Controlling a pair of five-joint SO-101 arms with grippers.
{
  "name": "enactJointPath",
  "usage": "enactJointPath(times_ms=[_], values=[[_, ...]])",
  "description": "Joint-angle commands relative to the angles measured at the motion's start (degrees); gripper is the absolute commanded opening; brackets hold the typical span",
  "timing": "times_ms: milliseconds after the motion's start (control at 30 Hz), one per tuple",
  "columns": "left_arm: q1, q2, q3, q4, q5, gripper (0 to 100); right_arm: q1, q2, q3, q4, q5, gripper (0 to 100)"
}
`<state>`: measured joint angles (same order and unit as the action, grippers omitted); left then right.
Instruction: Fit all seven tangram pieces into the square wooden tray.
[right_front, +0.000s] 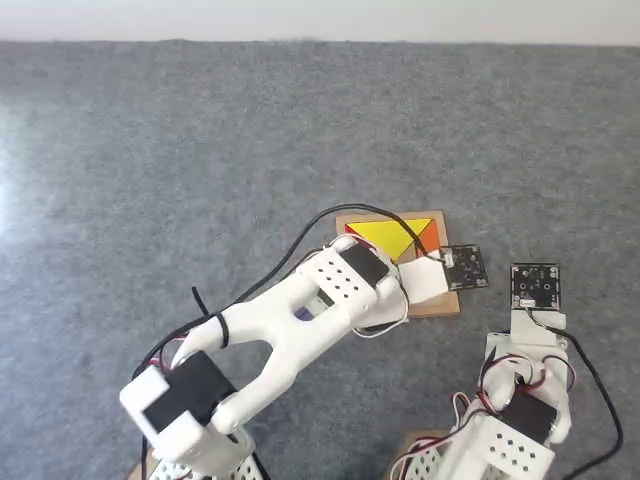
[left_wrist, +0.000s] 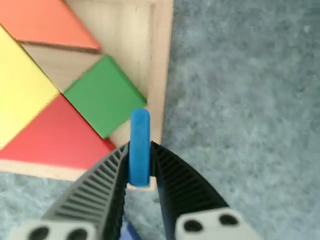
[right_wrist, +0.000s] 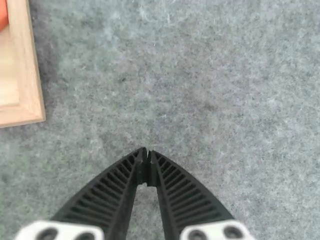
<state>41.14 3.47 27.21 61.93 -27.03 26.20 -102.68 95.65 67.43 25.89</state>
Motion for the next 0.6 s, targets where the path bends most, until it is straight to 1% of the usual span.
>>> enactJointPath(times_ms=[0, 167, 267, 400, 567], values=[[0.3, -2.1, 0.0, -2.8, 0.4, 1, 0.4, -1.0, 0.9, 0.2, 0.6, 0.6], [0.3, 1.9, -0.4, -4.4, 0.1, 1, 0.4, -1.0, 0.9, 0.2, 0.6, 0.6], [0.3, 4.0, -2.2, -3.1, -2.2, 1, 0.4, -1.0, 0.9, 0.2, 0.6, 0.6], [0.2, 6.2, -4.0, -2.0, -2.5, 1, 0.4, -1.0, 0.9, 0.2, 0.6, 0.6], [-2.0, 6.4, -4.2, -2.5, -2.9, 2, 0.3, -1.0, 0.9, 0.2, 0.6, 0.6]])
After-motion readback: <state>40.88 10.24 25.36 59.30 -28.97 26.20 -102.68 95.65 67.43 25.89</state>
